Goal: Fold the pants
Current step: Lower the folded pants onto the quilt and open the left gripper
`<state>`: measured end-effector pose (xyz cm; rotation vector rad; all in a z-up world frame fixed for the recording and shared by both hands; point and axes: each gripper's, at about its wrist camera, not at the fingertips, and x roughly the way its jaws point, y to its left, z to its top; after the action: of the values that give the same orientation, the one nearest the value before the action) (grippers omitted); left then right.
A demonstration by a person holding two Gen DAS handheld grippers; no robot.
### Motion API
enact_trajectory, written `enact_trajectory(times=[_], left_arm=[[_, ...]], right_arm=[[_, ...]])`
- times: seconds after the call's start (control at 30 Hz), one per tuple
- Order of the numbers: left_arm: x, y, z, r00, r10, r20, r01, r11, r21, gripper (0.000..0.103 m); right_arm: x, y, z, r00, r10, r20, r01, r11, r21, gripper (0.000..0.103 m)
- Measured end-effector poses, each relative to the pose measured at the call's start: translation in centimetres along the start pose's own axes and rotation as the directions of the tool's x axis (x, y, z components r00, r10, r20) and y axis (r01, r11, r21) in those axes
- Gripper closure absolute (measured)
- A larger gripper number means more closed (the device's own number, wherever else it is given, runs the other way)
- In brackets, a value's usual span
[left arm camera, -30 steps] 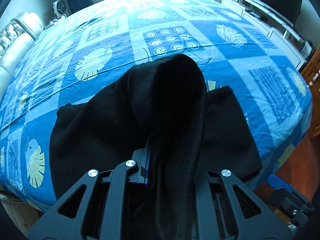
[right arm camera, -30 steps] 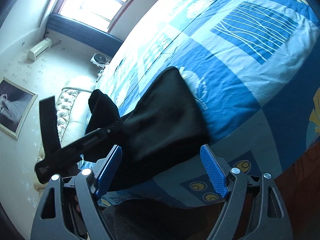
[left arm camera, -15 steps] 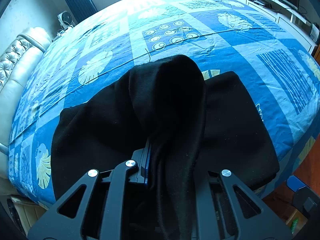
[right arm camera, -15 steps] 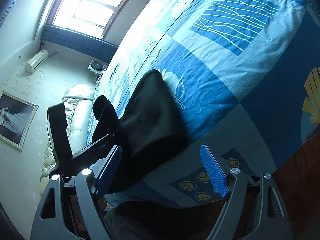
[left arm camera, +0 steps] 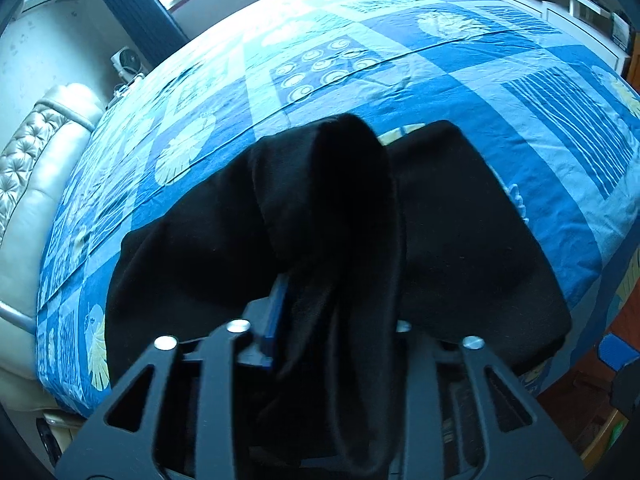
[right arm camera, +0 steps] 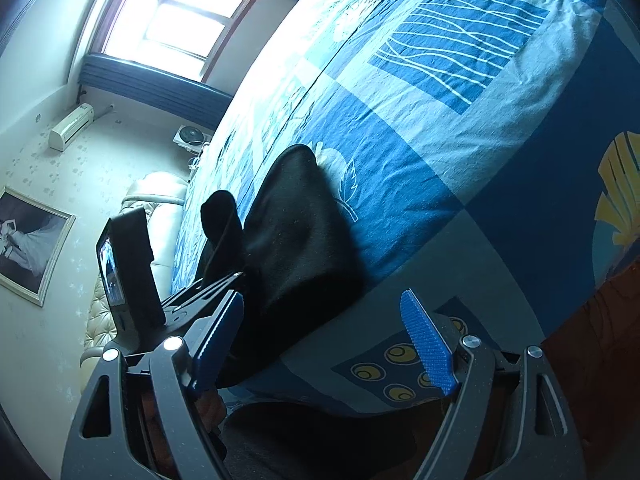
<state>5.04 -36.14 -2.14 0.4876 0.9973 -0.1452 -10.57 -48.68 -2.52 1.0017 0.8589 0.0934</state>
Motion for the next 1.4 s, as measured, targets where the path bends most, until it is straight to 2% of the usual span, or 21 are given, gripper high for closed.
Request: enact_trajectory(times=[0.17, 0.27, 0.33, 0.4, 0.57, 0.67, 0.77, 0.9, 1.0, 1.13, 1.27, 1.33, 1.4], left_arm=[[-0.8, -0.8, -0.1, 0.999, -0.035, 0.016, 0.034, 0.999, 0.02, 0.053], [-1.8, -0.7, -0.1, 0.994, -0.105, 0.023, 0.105, 0.994, 0.002, 0.04], [-3.0, -0.5, 0.0, 0.988, -0.148, 0.046, 0.148, 0.989, -0.005, 0.036], [-4.4, 0.0, -0.1, 0.979, -0.184, 0.084, 0.185, 0.983, -0.006, 0.02], [-8.2, 4.4, -1.2, 0.938, -0.275, 0.21, 0.293, 0.954, -0.06, 0.012], [-8.7, 7.9, -2.3, 0.927, -0.29, 0.239, 0.321, 0.941, -0.104, 0.011], [-7.7, 12.5, -4.0, 0.928, -0.29, 0.233, 0.336, 0.922, -0.191, 0.011], [-5.1, 19.1, -8.0, 0.929, -0.311, 0.198, 0.364, 0.864, -0.349, 0.011], [-3.3, 22.8, -11.2, 0.946, -0.278, 0.166, 0.323, 0.839, -0.437, 0.011], [-1.9, 26.0, -14.5, 0.954, -0.269, 0.133, 0.299, 0.807, -0.51, 0.011], [-1.0, 28.3, -17.3, 0.947, -0.295, 0.126, 0.312, 0.761, -0.569, 0.011], [-0.8, 28.6, -18.1, 0.945, -0.302, 0.127, 0.318, 0.75, -0.58, 0.011], [-0.7, 28.6, -18.5, 0.941, -0.314, 0.127, 0.327, 0.746, -0.58, 0.011]], right_arm=[[-0.3, 0.0, 0.1, 1.0, -0.013, 0.004, 0.013, 1.0, -0.002, 0.023], [-0.7, 0.1, 0.3, 1.0, -0.021, 0.015, 0.021, 1.0, -0.005, 0.023], [-1.0, 0.3, 0.4, 0.999, -0.026, 0.025, 0.026, 1.0, -0.007, 0.023], [-1.5, 0.4, 0.5, 0.999, -0.033, 0.035, 0.034, 0.999, -0.01, 0.023], [-2.3, 0.9, 0.6, 0.997, -0.048, 0.055, 0.049, 0.999, -0.02, 0.023], [-2.3, 1.8, 0.5, 0.998, -0.045, 0.048, 0.046, 0.998, -0.033, 0.023], [-1.5, 3.0, 0.3, 0.999, -0.031, 0.029, 0.032, 0.998, -0.058, 0.023], [0.7, 5.5, 0.3, 1.0, -0.015, -0.014, 0.013, 0.994, -0.11, 0.023], [3.5, 7.5, 0.5, 0.997, -0.004, -0.073, -0.007, 0.989, -0.149, 0.023], [6.9, 9.3, 1.0, 0.992, -0.015, -0.124, -0.009, 0.982, -0.19, 0.023], [10.1, 9.5, 1.5, 0.982, -0.036, -0.188, 0.003, 0.984, -0.176, 0.023], [11.4, 9.6, 1.3, 0.976, -0.046, -0.214, 0.008, 0.985, -0.174, 0.023], [12.5, 10.0, 0.8, 0.971, -0.025, -0.238, -0.02, 0.982, -0.186, 0.023]])
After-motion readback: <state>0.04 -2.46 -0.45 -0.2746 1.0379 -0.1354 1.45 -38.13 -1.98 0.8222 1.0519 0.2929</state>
